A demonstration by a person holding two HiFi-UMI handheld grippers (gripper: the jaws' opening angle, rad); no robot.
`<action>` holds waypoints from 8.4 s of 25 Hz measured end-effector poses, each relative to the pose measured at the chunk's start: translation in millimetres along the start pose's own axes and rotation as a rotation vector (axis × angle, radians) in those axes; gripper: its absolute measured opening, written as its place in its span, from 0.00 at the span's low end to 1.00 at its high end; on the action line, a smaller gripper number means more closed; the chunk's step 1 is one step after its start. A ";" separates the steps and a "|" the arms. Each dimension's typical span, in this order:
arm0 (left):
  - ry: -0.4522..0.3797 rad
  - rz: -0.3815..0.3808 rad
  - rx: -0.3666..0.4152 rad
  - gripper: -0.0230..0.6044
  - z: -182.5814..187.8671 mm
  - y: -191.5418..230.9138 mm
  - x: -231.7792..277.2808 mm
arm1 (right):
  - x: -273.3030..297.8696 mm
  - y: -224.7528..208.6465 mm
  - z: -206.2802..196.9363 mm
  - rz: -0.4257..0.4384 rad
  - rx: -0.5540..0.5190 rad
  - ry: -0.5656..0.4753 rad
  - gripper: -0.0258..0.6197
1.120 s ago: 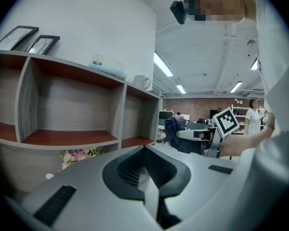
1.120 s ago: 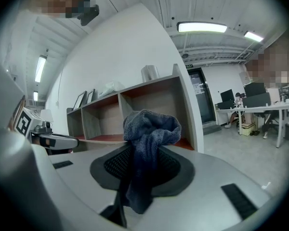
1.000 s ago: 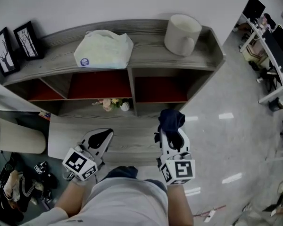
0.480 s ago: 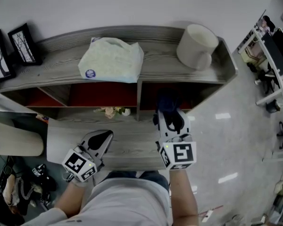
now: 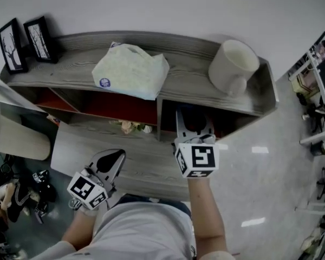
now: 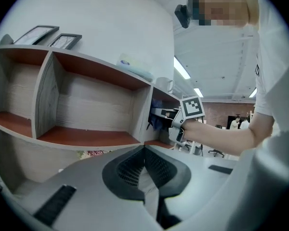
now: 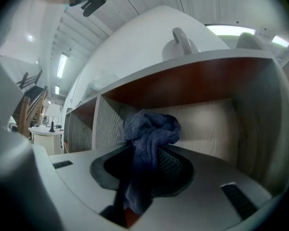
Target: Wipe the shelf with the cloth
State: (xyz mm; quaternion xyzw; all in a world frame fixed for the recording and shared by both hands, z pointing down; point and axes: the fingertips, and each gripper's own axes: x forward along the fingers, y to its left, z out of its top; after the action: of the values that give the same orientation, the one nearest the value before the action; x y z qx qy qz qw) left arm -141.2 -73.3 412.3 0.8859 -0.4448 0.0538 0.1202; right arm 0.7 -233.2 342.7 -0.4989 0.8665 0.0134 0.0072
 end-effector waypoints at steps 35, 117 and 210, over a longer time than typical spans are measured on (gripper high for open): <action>0.024 0.225 0.007 0.06 -5.1 -17.5 -9.6 | 20.9 -111.9 1.6 -0.292 0.091 -0.107 0.22; 0.028 0.220 -0.011 0.06 -14.6 -17.2 -8.3 | 5.5 -147.6 -129.1 -0.368 0.229 0.268 0.22; 0.007 0.246 -0.041 0.06 -19.6 -18.1 -21.0 | 46.9 22.6 1.8 -0.029 -0.840 0.147 0.21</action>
State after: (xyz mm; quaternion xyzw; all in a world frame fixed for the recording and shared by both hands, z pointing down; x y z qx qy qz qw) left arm -139.1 -41.5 424.0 0.8219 -0.5506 0.0623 0.1324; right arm -42.5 -262.4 340.1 -0.4701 0.7769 0.3298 -0.2582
